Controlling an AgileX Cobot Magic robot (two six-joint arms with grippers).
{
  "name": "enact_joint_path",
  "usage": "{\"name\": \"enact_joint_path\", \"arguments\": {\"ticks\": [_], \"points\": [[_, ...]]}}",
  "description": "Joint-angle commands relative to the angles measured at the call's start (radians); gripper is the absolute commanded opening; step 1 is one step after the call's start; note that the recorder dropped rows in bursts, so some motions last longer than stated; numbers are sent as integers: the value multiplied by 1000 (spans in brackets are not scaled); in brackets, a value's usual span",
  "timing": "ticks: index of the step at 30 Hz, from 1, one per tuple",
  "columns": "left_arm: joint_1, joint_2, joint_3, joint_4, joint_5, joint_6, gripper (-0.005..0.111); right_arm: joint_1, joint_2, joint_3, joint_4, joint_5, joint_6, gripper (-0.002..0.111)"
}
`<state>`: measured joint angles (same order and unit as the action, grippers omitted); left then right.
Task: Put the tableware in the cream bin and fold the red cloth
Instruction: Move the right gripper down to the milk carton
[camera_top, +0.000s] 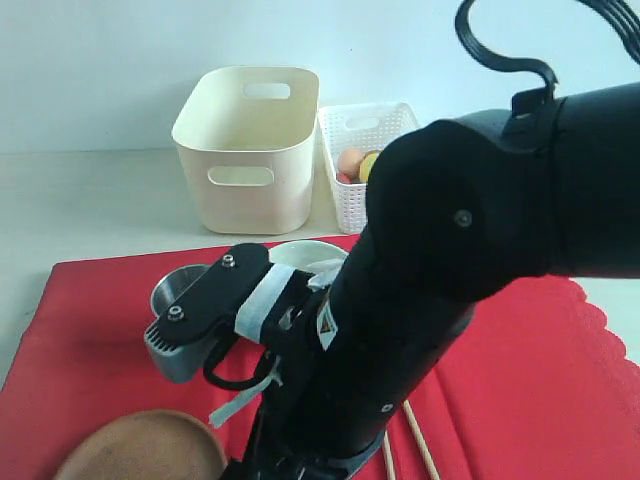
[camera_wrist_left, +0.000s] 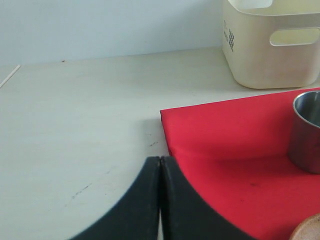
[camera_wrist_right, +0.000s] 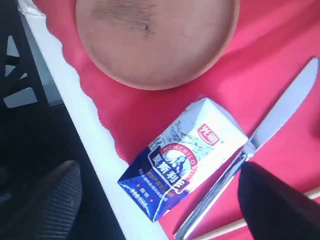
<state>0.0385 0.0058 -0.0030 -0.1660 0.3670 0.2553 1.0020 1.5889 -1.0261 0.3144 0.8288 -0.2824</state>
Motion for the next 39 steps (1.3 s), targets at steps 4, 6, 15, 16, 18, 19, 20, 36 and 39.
{"name": "enact_joint_path", "arguments": {"ticks": [4, 6, 15, 16, 18, 19, 20, 36, 39], "points": [[3, -6, 3, 3, -8, 0, 0, 70, 87, 3, -176, 15, 365, 82], [3, -6, 3, 3, -8, 0, 0, 84, 112, 3, -226, 18, 489, 82], [3, -6, 3, 3, -8, 0, 0, 104, 171, 3, -238, -21, 733, 81], [3, -6, 3, 3, -8, 0, 0, 104, 174, 3, -238, -34, 755, 81], [3, -6, 3, 3, -8, 0, 0, 104, 180, 3, -234, -70, 772, 81], [3, -6, 3, 3, -8, 0, 0, 104, 184, 3, -234, -90, 785, 81], [3, -6, 3, 3, -8, 0, 0, 104, 190, 3, -234, -105, 785, 81], [3, -6, 3, 3, -8, 0, 0, 104, 315, 3, -259, -127, 790, 75], [3, -6, 3, 3, -8, 0, 0, 104, 319, 3, -284, -127, 811, 56]]}}
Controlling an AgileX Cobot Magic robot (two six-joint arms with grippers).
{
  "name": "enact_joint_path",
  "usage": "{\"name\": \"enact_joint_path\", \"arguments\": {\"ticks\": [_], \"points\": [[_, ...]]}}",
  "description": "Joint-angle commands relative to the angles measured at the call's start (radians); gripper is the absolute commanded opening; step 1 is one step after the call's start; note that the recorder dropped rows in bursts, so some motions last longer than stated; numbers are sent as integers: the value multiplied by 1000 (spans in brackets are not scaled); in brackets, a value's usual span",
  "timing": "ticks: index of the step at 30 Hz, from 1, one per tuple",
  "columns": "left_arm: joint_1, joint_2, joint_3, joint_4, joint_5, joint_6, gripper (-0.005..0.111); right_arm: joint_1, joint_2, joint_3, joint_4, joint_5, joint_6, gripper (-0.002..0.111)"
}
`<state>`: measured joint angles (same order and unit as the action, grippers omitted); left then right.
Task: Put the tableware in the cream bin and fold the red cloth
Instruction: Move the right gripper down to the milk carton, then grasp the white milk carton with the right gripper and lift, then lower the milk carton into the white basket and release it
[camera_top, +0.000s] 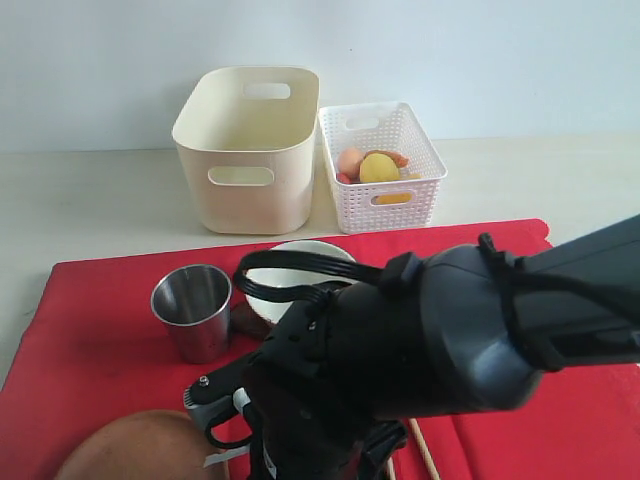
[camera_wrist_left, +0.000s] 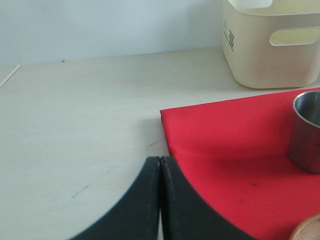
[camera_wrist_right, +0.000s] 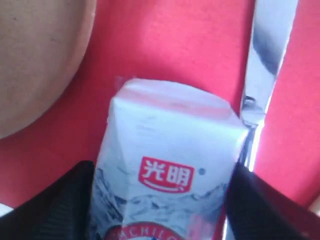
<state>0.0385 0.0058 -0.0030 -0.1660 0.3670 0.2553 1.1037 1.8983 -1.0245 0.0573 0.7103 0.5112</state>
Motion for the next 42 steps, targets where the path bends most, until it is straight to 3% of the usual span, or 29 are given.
{"name": "enact_joint_path", "arguments": {"ticks": [1, 6, 8, 15, 22, 31, 36, 42], "points": [[3, -6, 3, 3, -8, 0, 0, 2, 10, 1, -35, -9, 18, 45], [3, -6, 3, 3, -8, 0, 0, 2, 0, 1, -40, 2, 14, 9], [3, -6, 3, 3, -8, 0, 0, 2, -28, 1, -40, 4, 10, 0], [3, -6, 3, 3, -8, 0, 0, 2, -229, 1, -86, 20, -96, 0], [3, -6, 3, 3, -8, 0, 0, -33, -369, 1, -326, 6, -88, 0], [3, -6, 3, 3, -8, 0, 0, -306, -420, 1, -441, -81, -62, 0], [3, -6, 3, 3, -8, 0, 0, -559, -417, 1, -430, -372, -91, 0], [3, -6, 3, 3, -8, 0, 0, -723, -351, -73, -432, -599, -99, 0]]}}
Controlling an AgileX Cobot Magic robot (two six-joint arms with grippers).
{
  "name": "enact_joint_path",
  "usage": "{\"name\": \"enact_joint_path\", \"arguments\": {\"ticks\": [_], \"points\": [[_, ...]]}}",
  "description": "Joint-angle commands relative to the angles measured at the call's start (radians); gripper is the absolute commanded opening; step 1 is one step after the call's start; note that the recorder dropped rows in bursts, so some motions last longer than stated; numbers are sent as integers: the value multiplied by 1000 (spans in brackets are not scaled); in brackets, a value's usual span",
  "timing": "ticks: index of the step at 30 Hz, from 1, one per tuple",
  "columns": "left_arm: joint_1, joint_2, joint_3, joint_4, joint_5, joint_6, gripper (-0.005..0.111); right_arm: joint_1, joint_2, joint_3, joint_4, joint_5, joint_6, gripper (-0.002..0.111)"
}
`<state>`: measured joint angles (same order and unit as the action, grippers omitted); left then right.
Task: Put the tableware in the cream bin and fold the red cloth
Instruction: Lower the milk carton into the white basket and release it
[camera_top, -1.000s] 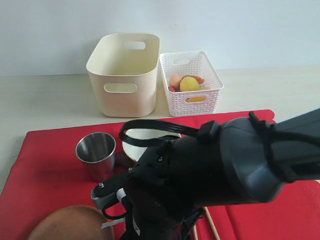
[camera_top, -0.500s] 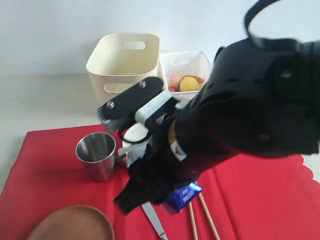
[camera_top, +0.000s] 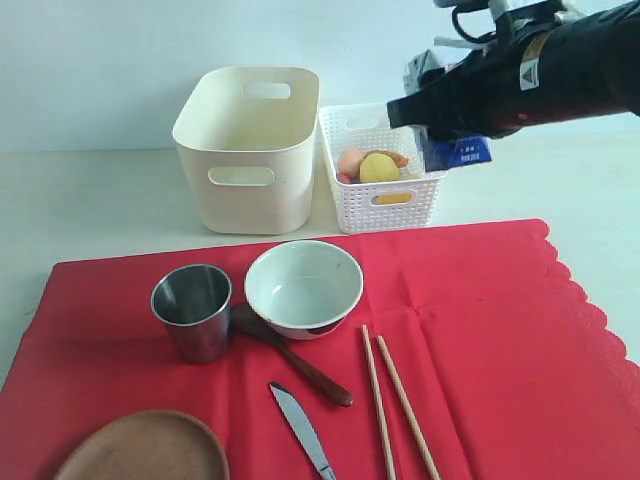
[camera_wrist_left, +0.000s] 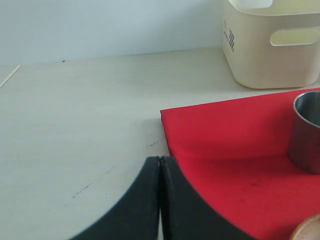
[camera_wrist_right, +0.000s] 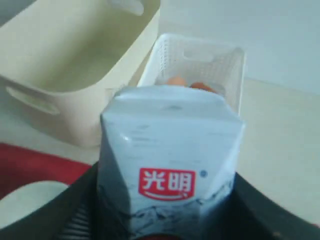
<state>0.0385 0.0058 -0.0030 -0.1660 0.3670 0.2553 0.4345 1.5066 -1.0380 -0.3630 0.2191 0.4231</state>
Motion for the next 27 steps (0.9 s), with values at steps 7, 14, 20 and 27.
{"name": "enact_joint_path", "arguments": {"ticks": [7, 14, 20, 27], "points": [[3, -6, 3, 3, -8, 0, 0, -81, 332, -320, -13, -151, -129, 0], [3, -6, 3, 3, -8, 0, 0, -81, 540, -506, -13, -139, -265, 0], [3, -6, 3, 3, -8, 0, 0, -81, 673, -623, -13, -89, -265, 0], [3, -6, 3, 3, -8, 0, 0, -81, 764, -694, -12, 17, -265, 0]]}}
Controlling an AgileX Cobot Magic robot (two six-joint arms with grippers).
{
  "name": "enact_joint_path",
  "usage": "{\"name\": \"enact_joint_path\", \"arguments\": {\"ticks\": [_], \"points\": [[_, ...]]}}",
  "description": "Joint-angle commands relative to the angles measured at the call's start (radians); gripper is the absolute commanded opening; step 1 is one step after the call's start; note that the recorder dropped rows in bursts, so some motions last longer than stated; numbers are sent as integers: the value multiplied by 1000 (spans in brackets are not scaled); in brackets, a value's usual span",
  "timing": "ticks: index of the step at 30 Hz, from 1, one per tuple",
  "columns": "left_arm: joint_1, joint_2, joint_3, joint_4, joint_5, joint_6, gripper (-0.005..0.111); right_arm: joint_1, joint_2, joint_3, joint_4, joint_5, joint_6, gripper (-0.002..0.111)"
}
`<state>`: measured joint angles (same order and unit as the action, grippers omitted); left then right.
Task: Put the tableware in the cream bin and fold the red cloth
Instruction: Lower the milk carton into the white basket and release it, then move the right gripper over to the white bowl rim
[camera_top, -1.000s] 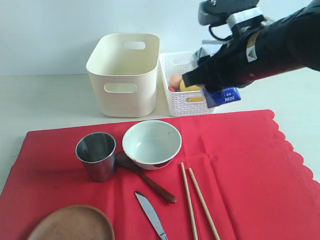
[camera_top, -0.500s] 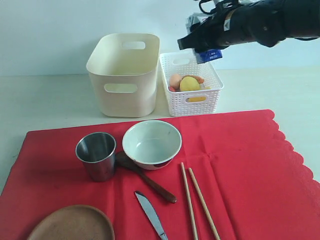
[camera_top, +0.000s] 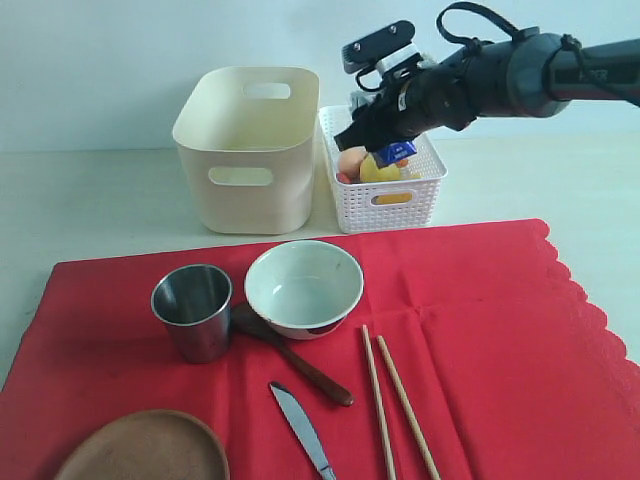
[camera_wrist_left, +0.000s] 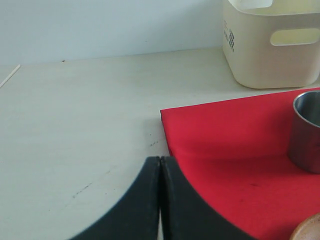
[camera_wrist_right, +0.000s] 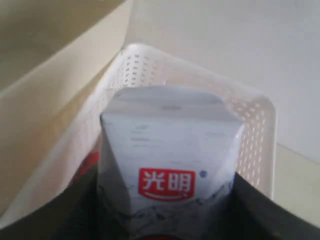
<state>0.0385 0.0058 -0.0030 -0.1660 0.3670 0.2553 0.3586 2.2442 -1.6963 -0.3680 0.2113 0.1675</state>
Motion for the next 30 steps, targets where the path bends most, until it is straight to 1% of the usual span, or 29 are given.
{"name": "enact_joint_path", "arguments": {"ticks": [1, 3, 5, 7, 9, 12, 14, 16, 20, 26, 30], "points": [[3, -6, 3, 3, -8, 0, 0, -5, 35, -38, -7, 28, -9, 0], [3, -6, 3, 3, -8, 0, 0, -5, 42, -38, -7, 34, -9, 3], [3, -6, 3, 3, -8, 0, 0, -5, 44, -38, -7, 36, -9, 11], [3, -6, 3, 3, -8, 0, 0, -5, 44, -38, -7, 45, -9, 23], [3, -6, 3, 3, -8, 0, 0, -5, 44, -38, -7, 70, -9, 39], [3, -6, 3, 3, -8, 0, 0, -5, 42, -47, -7, 111, -9, 60], [3, -6, 3, 3, -8, 0, 0, -5, 33, -47, -7, 128, -9, 69], [3, -6, 3, 3, -8, 0, 0, -5, 14, -47, -7, 144, -9, 72], [3, -6, 3, 3, -8, 0, 0, -5, -40, -47, -15, 208, -9, 72], [3, -6, 3, 3, -8, 0, 0, -5, -154, -47, -68, 383, -9, 72], [3, -6, 3, 3, -8, 0, 0, -5, -240, -23, -80, 490, -9, 68]]}}
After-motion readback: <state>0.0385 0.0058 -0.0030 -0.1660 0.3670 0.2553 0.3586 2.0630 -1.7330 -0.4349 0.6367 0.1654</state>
